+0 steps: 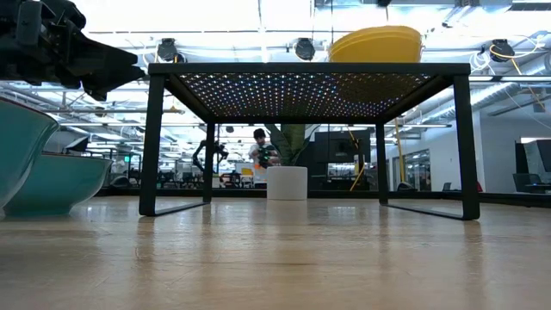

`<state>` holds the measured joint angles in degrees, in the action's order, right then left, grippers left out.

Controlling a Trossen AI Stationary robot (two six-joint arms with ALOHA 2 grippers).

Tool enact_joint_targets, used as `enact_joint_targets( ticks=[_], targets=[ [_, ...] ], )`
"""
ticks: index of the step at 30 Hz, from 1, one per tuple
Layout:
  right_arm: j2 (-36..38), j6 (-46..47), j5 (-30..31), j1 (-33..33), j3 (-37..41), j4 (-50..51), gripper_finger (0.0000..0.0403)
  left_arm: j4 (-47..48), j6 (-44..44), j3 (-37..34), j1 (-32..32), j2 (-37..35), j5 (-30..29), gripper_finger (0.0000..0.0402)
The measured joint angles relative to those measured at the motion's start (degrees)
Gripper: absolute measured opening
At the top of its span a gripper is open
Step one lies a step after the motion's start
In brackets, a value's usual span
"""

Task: Pick & Place Mini bowls
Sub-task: Put the top blue patterned bowl on the shelf

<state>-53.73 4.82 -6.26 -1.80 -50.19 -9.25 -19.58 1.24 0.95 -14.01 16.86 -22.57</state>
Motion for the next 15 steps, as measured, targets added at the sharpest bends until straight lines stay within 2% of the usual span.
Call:
enact_joint_targets(
  ticks=[7,10,15],
  targets=[
    [13.6,-1.6,0.1,-3.7,2.5,11.7,0.0001,0.0,0.0,0.0,0.0,0.0,0.0,0.0212],
    [18.2,0.5,0.2,-5.6,8.3,10.0,0.0001,0.0,0.0,0.0,0.0,0.0,0.0,0.0212],
    [22.5,-1.4,0.1,-8.7,18.4,3.3,0.0001,0.0,0.0,0.0,0.0,0.0,0.0,0.0212]
  ],
)
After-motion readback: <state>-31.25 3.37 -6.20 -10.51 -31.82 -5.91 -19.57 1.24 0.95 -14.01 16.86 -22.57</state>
